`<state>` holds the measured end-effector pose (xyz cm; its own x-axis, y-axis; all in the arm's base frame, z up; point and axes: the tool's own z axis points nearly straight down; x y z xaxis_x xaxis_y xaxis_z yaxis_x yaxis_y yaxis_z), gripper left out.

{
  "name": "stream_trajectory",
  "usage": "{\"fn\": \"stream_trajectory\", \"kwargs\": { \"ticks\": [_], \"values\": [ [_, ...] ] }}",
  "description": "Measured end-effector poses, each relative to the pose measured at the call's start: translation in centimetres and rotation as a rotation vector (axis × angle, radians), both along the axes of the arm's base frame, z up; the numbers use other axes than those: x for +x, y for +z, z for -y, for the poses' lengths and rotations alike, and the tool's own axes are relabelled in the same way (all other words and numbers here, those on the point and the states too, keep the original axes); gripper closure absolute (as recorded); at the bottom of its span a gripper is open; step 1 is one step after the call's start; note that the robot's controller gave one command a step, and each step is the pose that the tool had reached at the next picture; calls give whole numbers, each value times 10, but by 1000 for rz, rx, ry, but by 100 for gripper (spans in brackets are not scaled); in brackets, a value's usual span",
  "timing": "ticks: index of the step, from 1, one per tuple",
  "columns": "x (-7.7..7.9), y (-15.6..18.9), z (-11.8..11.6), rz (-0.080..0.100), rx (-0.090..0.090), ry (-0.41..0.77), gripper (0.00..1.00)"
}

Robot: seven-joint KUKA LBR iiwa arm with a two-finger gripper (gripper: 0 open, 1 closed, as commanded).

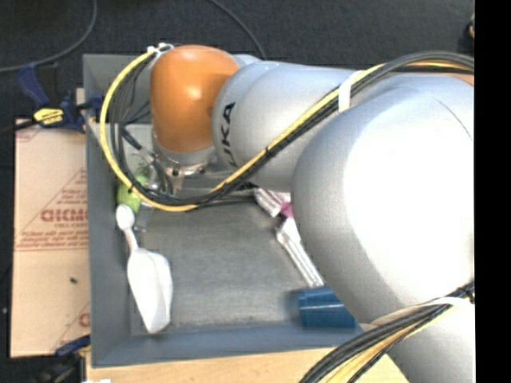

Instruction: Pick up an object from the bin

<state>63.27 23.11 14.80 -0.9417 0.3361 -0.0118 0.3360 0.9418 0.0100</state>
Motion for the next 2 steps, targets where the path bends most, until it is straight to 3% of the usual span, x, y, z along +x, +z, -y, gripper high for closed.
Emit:
{"fn": "stream_trajectory", "kwargs": {
  "ticks": [1,2],
  "values": [
    [21,-25,-1,9,3,-72,0],
    [18,-59,17,3,-3,-106,100]
  ]
}}
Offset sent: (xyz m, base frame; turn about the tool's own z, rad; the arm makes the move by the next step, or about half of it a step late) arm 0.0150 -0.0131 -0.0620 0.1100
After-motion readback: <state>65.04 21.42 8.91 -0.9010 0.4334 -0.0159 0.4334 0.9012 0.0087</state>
